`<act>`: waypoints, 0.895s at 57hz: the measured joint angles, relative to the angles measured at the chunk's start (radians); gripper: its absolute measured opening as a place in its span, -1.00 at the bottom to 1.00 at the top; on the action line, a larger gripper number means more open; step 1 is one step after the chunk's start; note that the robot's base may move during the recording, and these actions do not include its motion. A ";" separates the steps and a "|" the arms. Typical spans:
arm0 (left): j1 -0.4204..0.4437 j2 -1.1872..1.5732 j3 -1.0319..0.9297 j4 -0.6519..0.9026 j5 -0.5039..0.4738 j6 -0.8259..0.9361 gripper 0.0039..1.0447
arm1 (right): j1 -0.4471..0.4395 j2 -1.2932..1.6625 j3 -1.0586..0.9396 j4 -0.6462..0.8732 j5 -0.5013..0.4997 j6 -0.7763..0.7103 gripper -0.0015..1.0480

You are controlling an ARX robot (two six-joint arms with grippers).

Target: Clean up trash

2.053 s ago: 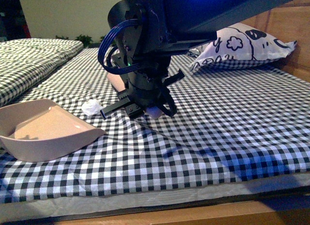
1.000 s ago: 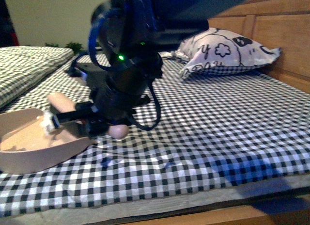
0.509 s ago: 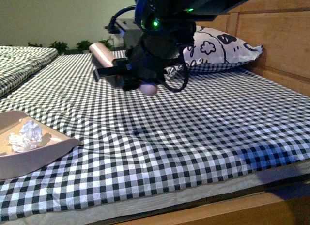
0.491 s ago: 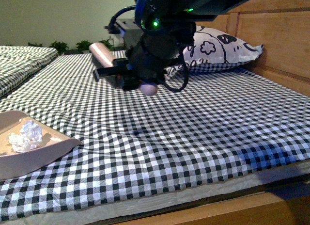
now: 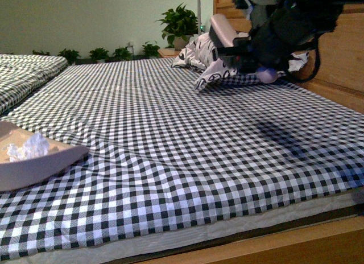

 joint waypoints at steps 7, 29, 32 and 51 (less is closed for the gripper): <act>0.000 -0.019 -0.008 0.055 0.002 -0.088 -0.49 | -0.036 -0.075 -0.080 0.041 -0.013 -0.011 -0.63; 0.000 -0.147 -0.089 0.310 -0.009 -0.282 -0.49 | -0.132 -0.253 -0.256 0.112 -0.077 -0.014 -0.63; -0.002 -0.168 -0.099 0.341 -0.022 -0.313 -0.49 | -0.145 -0.291 -0.278 0.121 -0.085 0.000 -0.63; -0.053 -0.517 -0.275 0.412 -0.073 -0.562 -0.49 | -0.235 -0.629 -0.507 0.204 -0.188 0.111 -0.63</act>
